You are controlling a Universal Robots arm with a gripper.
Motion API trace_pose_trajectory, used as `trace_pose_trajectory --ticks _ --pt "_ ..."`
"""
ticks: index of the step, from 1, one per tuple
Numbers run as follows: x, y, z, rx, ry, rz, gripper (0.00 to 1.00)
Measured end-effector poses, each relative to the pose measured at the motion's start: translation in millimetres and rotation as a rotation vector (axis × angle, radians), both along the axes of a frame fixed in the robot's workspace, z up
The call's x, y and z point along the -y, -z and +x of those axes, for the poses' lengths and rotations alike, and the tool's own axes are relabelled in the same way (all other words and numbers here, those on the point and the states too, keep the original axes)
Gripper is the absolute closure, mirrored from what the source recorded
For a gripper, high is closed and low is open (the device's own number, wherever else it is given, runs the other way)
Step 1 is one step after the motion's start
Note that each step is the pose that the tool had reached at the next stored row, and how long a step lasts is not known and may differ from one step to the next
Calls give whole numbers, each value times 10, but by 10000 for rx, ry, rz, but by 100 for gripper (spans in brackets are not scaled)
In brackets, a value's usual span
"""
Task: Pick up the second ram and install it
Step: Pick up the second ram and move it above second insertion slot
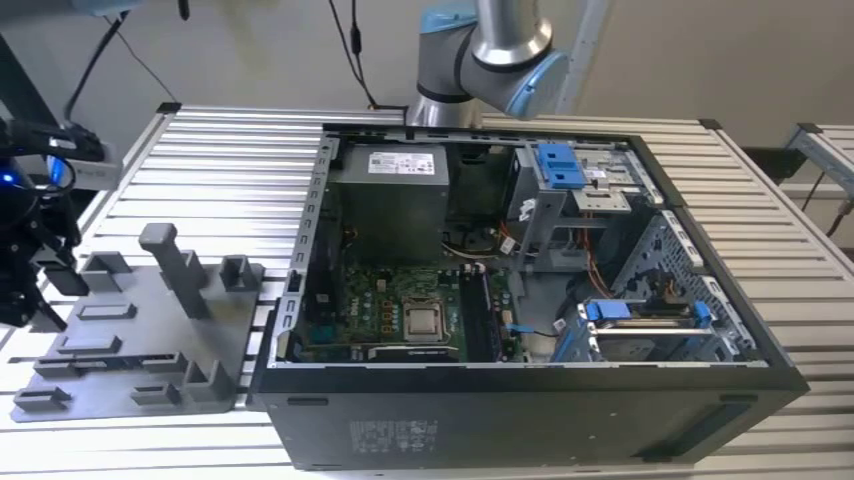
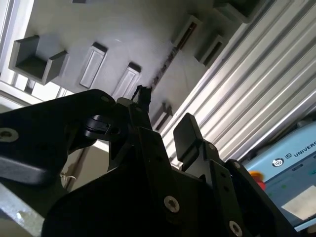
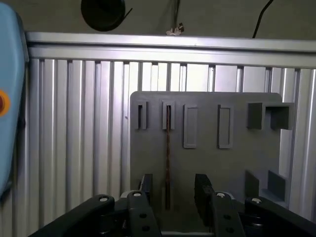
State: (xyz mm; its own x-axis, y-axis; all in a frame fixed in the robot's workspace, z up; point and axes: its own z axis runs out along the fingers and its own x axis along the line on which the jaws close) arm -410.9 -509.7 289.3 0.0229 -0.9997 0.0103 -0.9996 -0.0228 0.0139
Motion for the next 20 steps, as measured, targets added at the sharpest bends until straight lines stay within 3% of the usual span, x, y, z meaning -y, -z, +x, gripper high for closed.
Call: trace_pose_trajectory --ticks 11,20 --pt "-1 37 -1 3 0 3 52" --pt "0 171 -2 0 -2 70 52"
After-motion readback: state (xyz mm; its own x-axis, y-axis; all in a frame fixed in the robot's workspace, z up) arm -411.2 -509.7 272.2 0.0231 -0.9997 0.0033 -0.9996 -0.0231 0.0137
